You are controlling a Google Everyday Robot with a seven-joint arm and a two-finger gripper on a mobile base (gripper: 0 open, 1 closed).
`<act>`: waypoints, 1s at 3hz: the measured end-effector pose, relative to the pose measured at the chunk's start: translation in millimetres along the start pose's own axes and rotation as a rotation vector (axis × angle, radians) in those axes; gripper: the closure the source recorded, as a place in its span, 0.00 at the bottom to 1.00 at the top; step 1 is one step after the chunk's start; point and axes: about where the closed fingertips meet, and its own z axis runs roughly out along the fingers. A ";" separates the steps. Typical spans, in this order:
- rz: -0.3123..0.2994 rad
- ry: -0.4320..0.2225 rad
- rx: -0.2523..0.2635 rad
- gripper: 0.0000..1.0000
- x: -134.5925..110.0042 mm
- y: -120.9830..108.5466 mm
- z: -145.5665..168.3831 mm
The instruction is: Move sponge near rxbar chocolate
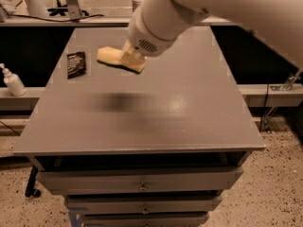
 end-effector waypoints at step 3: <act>-0.139 0.053 0.007 1.00 -42.4 -50.6 101.4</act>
Offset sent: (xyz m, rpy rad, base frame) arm 0.1113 0.0829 -0.0267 -0.1288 -0.0903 0.0850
